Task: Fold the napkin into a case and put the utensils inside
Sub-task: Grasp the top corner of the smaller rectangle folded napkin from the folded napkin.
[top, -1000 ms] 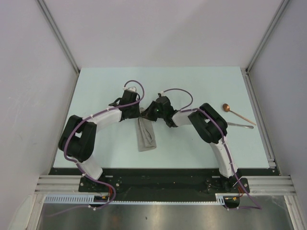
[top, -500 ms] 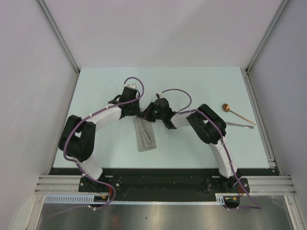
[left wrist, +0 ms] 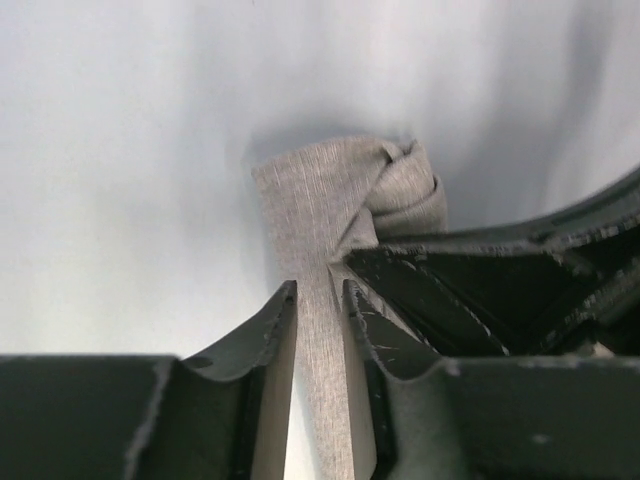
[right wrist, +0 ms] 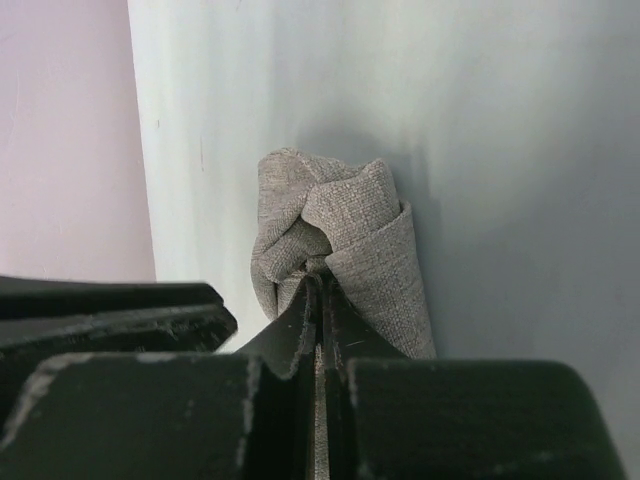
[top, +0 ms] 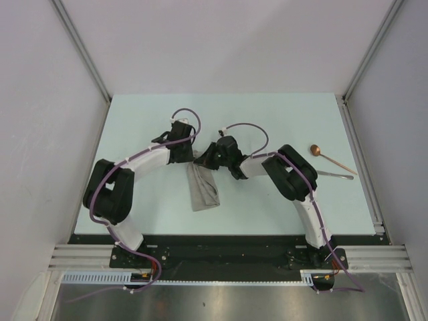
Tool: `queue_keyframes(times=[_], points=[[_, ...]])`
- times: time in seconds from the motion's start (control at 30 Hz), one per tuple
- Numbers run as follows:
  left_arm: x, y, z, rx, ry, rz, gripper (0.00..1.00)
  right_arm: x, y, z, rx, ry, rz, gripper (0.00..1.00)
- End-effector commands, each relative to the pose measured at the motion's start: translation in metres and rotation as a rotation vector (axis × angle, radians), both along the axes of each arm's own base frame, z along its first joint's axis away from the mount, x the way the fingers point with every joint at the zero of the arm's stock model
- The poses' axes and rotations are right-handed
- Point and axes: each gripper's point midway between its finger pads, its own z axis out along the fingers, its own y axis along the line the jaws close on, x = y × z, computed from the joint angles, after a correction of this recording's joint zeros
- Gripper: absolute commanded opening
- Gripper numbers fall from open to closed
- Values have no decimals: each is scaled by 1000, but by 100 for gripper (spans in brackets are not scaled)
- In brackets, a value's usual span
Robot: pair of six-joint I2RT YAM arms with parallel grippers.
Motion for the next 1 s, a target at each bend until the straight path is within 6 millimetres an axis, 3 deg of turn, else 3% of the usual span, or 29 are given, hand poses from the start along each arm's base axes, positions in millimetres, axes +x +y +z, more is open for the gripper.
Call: queue_keyframes(times=[0.0, 0.23, 0.5, 0.83, 0.97], points=[[14, 7, -5, 41, 19, 26, 31, 1, -15, 1, -46, -24, 8, 0], [17, 7, -19, 61, 55, 20, 29, 0, -13, 2, -38, -25, 20, 0], [27, 11, -1, 51, -3, 40, 0, -5, -11, 3, -64, -40, 48, 0], [23, 7, 25, -17, -118, 16, 0, -19, 11, 6, -156, -75, 138, 0], [16, 2, 16, -34, -96, 5, 0, -16, 21, 6, -157, -70, 146, 0]])
